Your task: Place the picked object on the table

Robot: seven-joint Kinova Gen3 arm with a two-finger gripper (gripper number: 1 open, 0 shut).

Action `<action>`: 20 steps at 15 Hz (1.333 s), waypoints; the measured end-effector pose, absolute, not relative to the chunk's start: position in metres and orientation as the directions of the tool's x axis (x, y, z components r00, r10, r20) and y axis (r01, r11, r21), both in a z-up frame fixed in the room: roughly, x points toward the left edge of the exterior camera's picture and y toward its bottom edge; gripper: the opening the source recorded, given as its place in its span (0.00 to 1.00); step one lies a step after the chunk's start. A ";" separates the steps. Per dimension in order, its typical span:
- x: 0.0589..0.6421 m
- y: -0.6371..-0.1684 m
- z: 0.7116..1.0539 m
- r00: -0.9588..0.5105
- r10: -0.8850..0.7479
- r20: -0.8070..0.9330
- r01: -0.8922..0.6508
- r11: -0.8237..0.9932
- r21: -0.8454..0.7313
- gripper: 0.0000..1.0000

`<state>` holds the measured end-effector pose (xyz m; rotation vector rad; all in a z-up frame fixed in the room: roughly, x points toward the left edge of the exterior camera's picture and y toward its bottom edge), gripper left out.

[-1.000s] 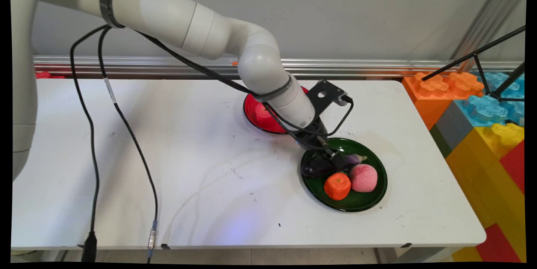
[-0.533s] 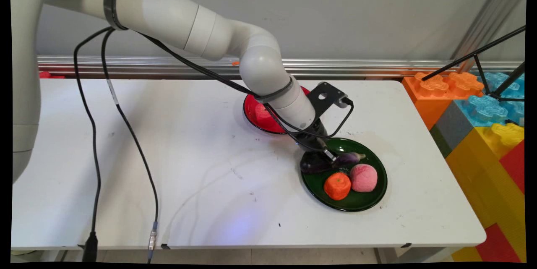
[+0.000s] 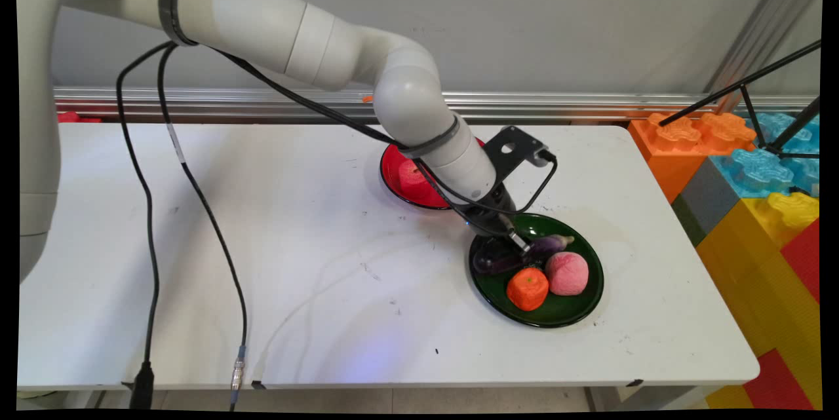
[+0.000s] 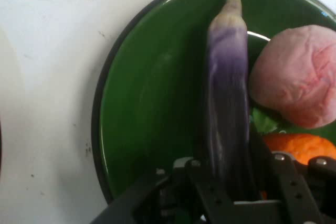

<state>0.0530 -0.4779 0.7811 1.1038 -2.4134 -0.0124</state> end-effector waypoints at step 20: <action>0.110 -0.431 0.912 -0.523 -0.716 0.463 -0.747 0.647 0.157 0.00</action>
